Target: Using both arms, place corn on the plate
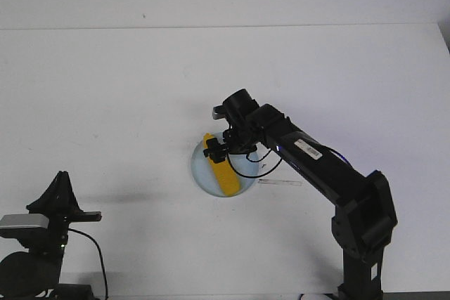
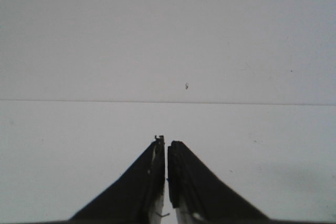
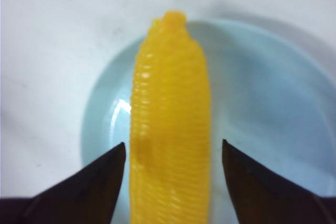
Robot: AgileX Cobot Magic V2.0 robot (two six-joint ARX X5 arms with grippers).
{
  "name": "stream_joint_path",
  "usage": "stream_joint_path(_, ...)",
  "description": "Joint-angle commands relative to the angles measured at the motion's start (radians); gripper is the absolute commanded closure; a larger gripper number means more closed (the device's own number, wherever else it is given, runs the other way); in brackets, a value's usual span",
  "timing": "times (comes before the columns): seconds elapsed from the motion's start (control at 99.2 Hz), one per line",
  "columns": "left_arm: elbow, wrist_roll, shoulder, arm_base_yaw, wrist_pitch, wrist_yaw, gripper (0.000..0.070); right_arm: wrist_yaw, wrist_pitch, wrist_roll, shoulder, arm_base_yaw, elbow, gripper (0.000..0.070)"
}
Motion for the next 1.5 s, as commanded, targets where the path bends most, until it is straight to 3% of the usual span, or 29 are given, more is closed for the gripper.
stream_joint_path(0.0, 0.005, -0.005, -0.002, 0.000, 0.012, -0.004, 0.0698, 0.003, 0.006, -0.001, -0.015, -0.001, 0.032, 0.0207)
stream_joint_path(0.171, 0.005, -0.005, -0.002, 0.000, 0.012, -0.004, 0.0698, 0.004, -0.002, -0.016, -0.075, -0.007, 0.032, 0.0205)
stream_joint_path(0.403, 0.005, -0.005, -0.002, 0.000, 0.012, -0.004, 0.0699, 0.040, 0.030, -0.161, -0.206, -0.048, 0.032, 0.0221)
stream_joint_path(0.454, 0.005, -0.005, -0.002, 0.000, 0.012, -0.004, 0.0699, 0.087, 0.024, -0.182, -0.223, -0.060, 0.030, 0.0299)
stream_joint_path(0.565, 0.005, -0.005, -0.002, 0.000, 0.012, -0.004, 0.0698, 0.231, 0.016, -0.267, -0.270, -0.079, -0.005, 0.0635)
stream_joint_path(0.625, 0.005, -0.005, -0.002, 0.000, 0.012, -0.004, 0.0699, 0.297, 0.031, -0.286, -0.299, -0.085, -0.044, 0.0686)
stream_joint_path(0.766, 0.005, -0.005, -0.002, 0.000, 0.012, -0.004, 0.0698, 0.363, 0.134, -0.296, -0.418, -0.127, -0.227, 0.0686)
stream_joint_path(1.18, 0.005, -0.005, -0.002, 0.000, 0.012, -0.004, 0.0698, 0.377, 0.666, -0.316, -1.018, -0.397, -0.946, 0.0686)
stream_joint_path(1.321, 0.005, -0.005, -0.002, 0.000, 0.012, -0.004, 0.0698, 0.376, 0.769, -0.316, -1.211, -0.525, -1.112, 0.0686)
stream_joint_path(1.493, 0.005, -0.005, -0.002, 0.000, 0.012, -0.004, 0.0699, 0.346, 0.787, -0.314, -1.427, -0.621, -1.221, 0.0686)
